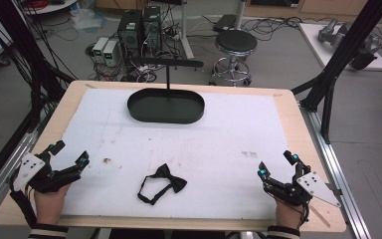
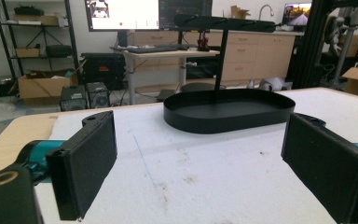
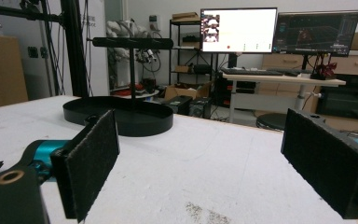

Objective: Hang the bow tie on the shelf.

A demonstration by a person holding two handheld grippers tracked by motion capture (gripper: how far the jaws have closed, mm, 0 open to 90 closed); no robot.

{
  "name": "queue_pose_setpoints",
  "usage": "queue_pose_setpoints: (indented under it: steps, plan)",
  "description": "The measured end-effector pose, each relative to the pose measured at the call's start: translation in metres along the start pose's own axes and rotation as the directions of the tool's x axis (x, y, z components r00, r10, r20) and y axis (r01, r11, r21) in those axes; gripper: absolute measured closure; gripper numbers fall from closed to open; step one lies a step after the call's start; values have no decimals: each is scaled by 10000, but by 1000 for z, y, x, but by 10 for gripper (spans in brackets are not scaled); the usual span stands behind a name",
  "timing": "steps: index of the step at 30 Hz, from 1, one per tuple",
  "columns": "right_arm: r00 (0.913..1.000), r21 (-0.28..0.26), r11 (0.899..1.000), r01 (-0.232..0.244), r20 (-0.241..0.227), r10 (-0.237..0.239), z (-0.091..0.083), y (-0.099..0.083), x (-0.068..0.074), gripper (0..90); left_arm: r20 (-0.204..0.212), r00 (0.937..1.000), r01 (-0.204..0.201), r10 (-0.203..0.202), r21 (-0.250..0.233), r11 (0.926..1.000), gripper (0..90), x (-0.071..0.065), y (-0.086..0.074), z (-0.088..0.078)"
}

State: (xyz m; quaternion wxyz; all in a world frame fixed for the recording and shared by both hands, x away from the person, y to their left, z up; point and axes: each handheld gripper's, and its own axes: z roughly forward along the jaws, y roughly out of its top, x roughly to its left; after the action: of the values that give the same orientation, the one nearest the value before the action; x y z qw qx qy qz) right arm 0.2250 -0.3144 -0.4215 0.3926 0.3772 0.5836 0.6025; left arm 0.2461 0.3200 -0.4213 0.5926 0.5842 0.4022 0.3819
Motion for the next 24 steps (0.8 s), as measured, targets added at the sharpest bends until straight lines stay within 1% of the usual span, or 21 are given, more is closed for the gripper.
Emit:
queue_pose_setpoints:
  steps: [1,4,11,15,17,19,20,22,24]
  plan:
    - [10000,11,10000,-3,19,3,0,0,0,105,69,10000,28,-28,-26,10000,108,0,0,0]
    - [10000,1,10000,26,4,-26,0,0,0,105,93,9999,61,-60,-32,10000,108,0,1,0]
    - [10000,-8,10000,10,43,-10,-1,0,-1,105,205,9997,-98,97,28,9999,109,-6,6,1]
    - [10000,4,10000,-16,55,16,-1,0,-1,105,409,9990,-217,204,299,9993,110,-15,12,4]
    - [10000,3,10000,-19,72,19,-1,0,-1,105,650,9975,-316,283,491,9983,112,-19,14,6]
    - [10000,7,10000,18,91,-18,-1,0,-1,105,1062,9940,-350,266,782,9963,113,-24,16,10]
    - [10000,20,10000,27,93,-27,-1,0,0,105,1224,9922,-369,244,1010,9942,115,-27,17,12]
    - [9999,35,10000,20,101,-21,0,-1,0,105,1429,9892,-495,315,1241,9910,115,-34,18,15]
    - [10000,5,10000,-15,99,15,-1,0,0,105,1621,9858,-702,443,1576,9850,115,-41,19,18]
